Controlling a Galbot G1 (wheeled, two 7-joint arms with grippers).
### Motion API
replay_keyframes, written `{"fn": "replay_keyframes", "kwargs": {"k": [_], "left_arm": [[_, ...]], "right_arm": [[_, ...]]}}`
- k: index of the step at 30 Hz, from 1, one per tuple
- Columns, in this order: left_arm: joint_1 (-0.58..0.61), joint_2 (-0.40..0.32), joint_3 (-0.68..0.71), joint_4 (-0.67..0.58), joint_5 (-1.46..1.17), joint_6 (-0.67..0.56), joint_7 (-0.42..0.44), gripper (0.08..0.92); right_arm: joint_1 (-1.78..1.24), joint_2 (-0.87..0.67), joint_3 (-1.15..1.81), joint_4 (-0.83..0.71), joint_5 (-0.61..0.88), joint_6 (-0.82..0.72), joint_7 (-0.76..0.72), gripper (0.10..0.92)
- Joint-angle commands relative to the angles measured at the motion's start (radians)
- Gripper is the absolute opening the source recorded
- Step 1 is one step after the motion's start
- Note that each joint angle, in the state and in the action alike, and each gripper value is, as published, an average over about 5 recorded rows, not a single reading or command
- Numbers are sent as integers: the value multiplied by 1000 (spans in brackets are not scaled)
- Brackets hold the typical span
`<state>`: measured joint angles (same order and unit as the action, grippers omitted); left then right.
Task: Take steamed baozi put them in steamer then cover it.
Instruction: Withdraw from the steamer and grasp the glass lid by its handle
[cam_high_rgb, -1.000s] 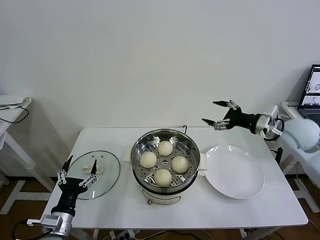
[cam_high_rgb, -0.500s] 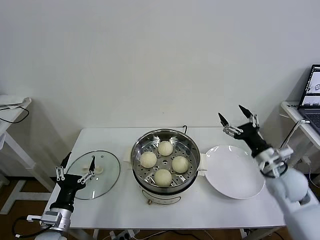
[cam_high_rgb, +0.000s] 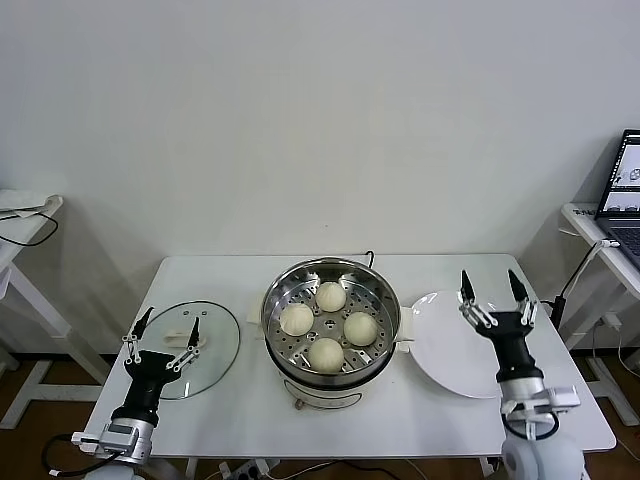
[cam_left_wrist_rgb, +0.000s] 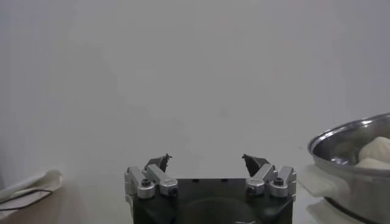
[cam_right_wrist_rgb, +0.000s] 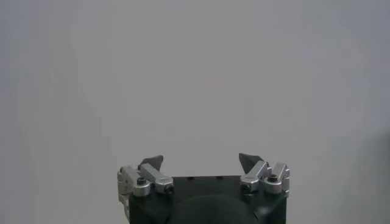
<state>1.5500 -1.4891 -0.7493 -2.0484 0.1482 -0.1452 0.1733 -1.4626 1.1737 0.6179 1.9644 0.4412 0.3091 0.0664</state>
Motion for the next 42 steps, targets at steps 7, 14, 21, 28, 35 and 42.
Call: {"fn": "replay_keyframes", "kwargs": {"k": [7,14,21,28,35,42], "left_arm": [[1,29,-48,158,755,-209,-208,823],[-31,84,-93,314,1106,-297,-361,823],[-77,122,-89,436,1220,-319,-420,823],[-148,119,-83,521,1289,-315,-448,823],[-215,122,-77,572,1303,-309,-456,823],[-270,122,-65,607,1314,-294,-455,823]], "right_arm": [[-103,106,2,-15,-56,51,47,823],[-91,116,-3,-32,-67,38,42,823],[-81,112,-10,-43,-85,31,43,823],[-81,116,-15,-56,-92,34,42,823],[-87,119,-11,-55,-97,36,41,823],[-85,120,-13,-59,-102,36,39,823]]}}
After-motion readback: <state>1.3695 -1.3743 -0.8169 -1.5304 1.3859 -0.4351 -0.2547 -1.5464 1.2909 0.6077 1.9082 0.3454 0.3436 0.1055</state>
